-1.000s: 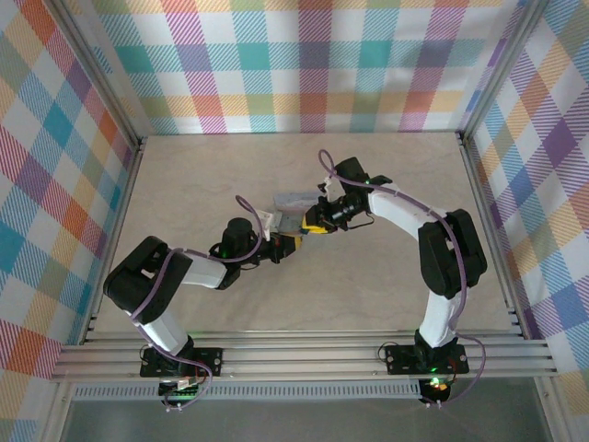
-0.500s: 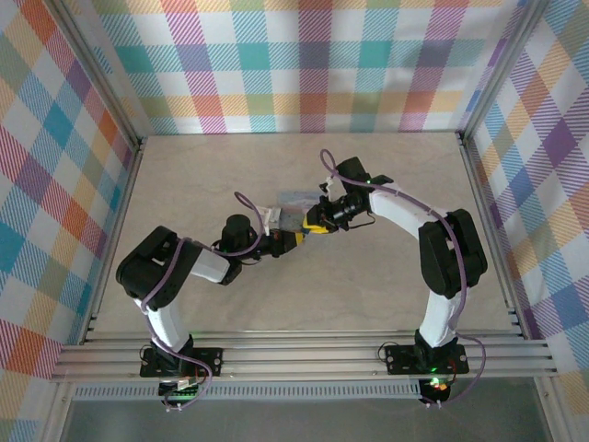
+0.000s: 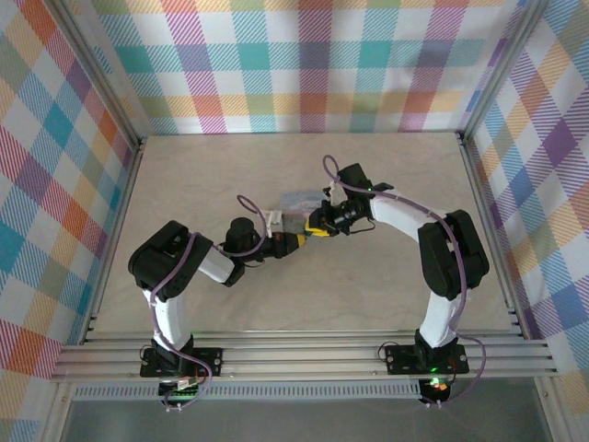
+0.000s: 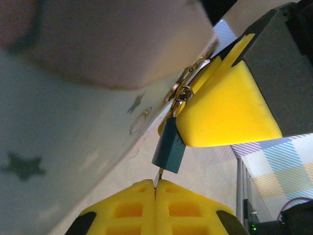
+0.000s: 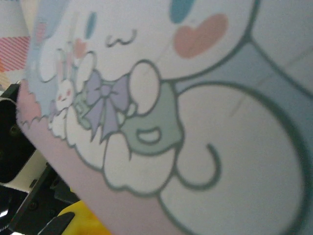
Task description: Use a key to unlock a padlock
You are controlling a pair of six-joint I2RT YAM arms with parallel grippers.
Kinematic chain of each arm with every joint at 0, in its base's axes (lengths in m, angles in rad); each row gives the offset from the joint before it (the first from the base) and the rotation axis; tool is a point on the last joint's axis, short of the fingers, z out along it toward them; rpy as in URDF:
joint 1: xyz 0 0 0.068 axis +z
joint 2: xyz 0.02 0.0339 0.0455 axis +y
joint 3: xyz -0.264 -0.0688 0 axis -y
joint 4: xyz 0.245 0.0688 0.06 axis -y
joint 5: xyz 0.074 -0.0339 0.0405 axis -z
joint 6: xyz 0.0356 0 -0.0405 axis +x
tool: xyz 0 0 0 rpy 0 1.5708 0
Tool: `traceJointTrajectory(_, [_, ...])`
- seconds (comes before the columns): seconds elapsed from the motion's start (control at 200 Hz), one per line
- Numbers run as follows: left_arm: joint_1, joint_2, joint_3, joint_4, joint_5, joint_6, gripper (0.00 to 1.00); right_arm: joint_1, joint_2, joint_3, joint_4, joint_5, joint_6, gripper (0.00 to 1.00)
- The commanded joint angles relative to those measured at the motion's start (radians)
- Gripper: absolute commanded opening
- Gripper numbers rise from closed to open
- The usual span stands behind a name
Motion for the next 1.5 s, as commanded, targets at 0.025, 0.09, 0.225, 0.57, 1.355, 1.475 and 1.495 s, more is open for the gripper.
traceJointTrajectory(0.025, [-0.006, 0.042, -0.018, 0.133, -0.157, -0.028, 0.0, 0.048, -0.024, -0.085, 0.022, -0.008, 0.051, 0.04])
traceJointTrajectory(0.09, [-0.007, 0.052, -0.036, 0.14, -0.176, -0.029, 0.0, 0.054, -0.034, -0.112, 0.055, 0.015, 0.065, 0.05])
traceJointTrajectory(0.225, [-0.012, 0.052, -0.072, 0.137, -0.204, -0.019, 0.0, 0.072, -0.05, -0.162, 0.123, 0.059, 0.099, 0.21])
traceJointTrajectory(0.57, [-0.043, 0.076, -0.1, 0.116, -0.249, 0.022, 0.0, 0.079, -0.15, -0.216, 0.161, 0.15, 0.117, 0.52])
traceJointTrajectory(1.355, [-0.107, -0.022, -0.044, -0.093, -0.322, 0.182, 0.0, 0.139, -0.136, -0.269, 0.375, 0.334, 0.359, 0.62])
traceJointTrajectory(1.475, [-0.107, -0.009, -0.039, -0.078, -0.316, 0.169, 0.0, 0.149, -0.098, -0.254, 0.389, 0.357, 0.367, 0.62])
traceJointTrajectory(1.495, [-0.107, -0.008, -0.039, -0.076, -0.317, 0.168, 0.0, 0.15, -0.094, -0.252, 0.39, 0.36, 0.367, 0.62])
